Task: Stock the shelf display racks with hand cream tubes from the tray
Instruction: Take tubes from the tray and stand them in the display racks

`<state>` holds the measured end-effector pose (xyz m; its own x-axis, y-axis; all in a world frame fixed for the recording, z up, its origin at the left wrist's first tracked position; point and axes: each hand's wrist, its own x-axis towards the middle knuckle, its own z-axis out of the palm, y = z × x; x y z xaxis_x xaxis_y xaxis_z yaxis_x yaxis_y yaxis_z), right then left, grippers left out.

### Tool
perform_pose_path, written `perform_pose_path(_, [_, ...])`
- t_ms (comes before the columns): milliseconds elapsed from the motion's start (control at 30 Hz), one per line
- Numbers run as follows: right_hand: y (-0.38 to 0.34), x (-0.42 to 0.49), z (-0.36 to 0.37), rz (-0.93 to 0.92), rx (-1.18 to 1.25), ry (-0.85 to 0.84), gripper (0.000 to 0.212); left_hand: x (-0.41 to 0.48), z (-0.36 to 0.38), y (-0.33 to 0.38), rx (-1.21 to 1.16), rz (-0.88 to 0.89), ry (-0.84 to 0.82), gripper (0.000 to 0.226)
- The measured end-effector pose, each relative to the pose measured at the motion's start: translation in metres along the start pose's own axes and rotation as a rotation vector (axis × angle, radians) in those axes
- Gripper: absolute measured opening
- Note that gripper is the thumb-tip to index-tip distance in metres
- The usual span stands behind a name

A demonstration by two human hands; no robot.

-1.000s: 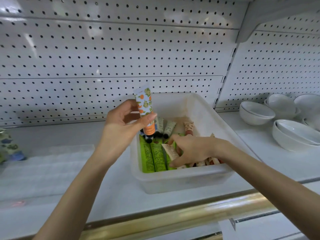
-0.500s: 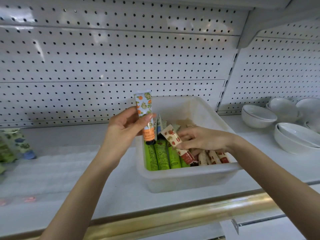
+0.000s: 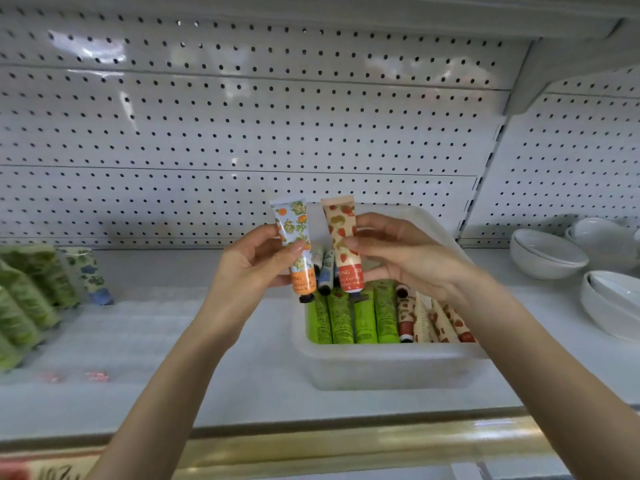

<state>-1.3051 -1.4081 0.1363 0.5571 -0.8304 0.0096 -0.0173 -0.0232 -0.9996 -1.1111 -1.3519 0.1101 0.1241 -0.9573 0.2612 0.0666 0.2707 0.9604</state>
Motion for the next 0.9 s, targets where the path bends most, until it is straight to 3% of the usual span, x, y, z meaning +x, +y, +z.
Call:
perform_pose_path(100, [-0.004,0.002,0.015,-0.037,0.038,-0.041,0.021,-0.006,-0.006,0.002,0.015,0.003,0.035,0.018])
perform_pose_path(267, [-0.006,0.008,0.043,-0.121,-0.104,-0.051,0.013,-0.027,-0.016,0.007,0.019,0.026,0.146,0.015])
perform_pose_path(567, [-0.005,0.021,0.096,-0.208,-0.184,-0.146,0.014,-0.069,-0.06,0.016,0.09,0.046,0.334,0.015])
perform_pose_path(900, [0.0,0.027,0.159,-0.206,-0.204,-0.072,0.014,-0.078,-0.145,0.034,0.103,0.06,0.357,0.009])
